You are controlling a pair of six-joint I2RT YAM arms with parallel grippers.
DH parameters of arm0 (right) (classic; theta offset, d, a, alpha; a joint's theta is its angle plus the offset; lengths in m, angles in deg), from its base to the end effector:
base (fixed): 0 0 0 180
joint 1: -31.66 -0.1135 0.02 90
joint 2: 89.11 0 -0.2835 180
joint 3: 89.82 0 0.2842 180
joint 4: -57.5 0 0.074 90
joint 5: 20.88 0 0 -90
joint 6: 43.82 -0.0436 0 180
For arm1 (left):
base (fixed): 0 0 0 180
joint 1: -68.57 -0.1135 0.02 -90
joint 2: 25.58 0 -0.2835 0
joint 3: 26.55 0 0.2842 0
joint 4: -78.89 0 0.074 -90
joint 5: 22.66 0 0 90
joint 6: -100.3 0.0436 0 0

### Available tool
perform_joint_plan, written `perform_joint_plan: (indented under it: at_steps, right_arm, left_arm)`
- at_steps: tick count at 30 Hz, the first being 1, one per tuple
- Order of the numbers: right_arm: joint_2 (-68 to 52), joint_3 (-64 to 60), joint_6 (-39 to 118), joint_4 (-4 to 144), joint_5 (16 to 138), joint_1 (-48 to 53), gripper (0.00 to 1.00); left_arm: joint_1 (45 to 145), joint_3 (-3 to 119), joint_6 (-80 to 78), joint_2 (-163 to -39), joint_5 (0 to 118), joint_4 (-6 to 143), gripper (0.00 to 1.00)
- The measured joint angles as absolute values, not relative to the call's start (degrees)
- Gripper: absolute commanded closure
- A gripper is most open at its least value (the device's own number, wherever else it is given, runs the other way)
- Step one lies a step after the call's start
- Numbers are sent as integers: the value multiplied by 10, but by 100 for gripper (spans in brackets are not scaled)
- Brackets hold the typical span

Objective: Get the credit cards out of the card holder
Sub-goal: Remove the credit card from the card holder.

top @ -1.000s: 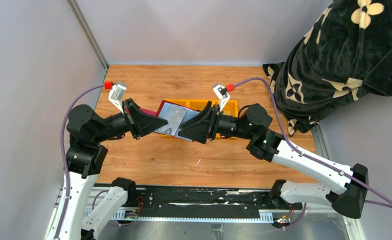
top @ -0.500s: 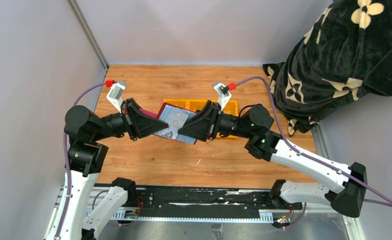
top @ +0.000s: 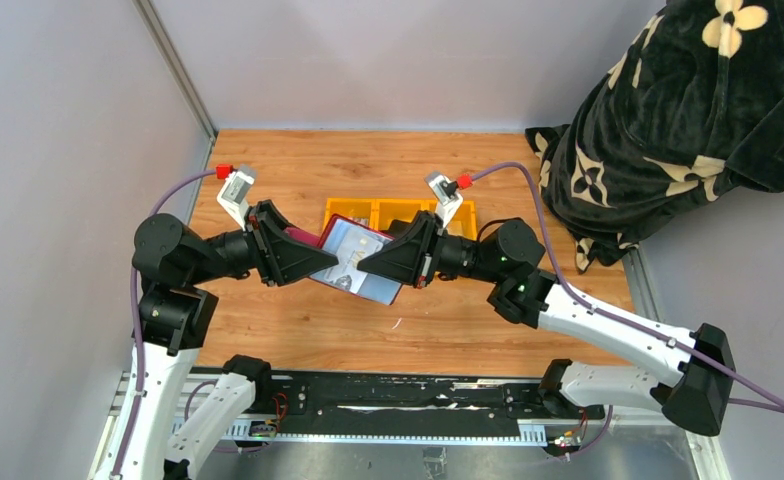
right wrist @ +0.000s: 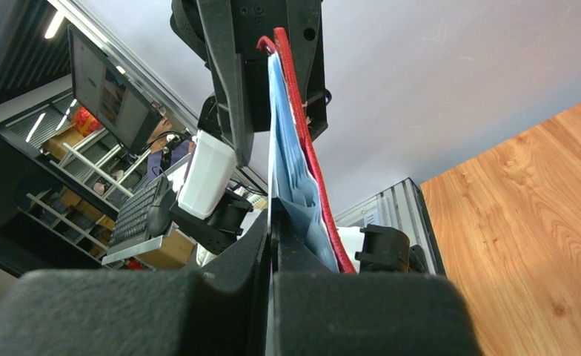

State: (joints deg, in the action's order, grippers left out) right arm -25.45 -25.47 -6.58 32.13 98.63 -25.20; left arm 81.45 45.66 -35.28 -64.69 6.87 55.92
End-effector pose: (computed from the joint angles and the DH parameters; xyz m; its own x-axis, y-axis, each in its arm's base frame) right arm 0.1345 0.2453 0.4202 -0.6274 0.3064 -0.7159 -0.7786 -0.2292 0.5842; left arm 0.1203 -0.0664 0.4643 -0.5548 -0.2342 -0.7983 0.7838 0.1747 -0.5960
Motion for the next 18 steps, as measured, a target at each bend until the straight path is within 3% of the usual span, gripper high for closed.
perform_joint_plan:
  at_steps: [7, 12, 16, 18]
  right_arm:
    - [-260, -272, -75, 291, 987, -252, 97]
    - [-260, -280, -87, 269, 987, -252, 78]
    - [-260, -300, -99, 231, 984, -252, 75]
    - [-263, -318, -107, 206, 977, -252, 80]
  left_arm:
    - [814, 452, -374, -646, 68, 575, 96]
    - [813, 451, -382, -645, 69, 582, 100]
    - [809, 451, -384, -644, 68, 585, 100]
    - [808, 451, -384, -644, 69, 585, 100]
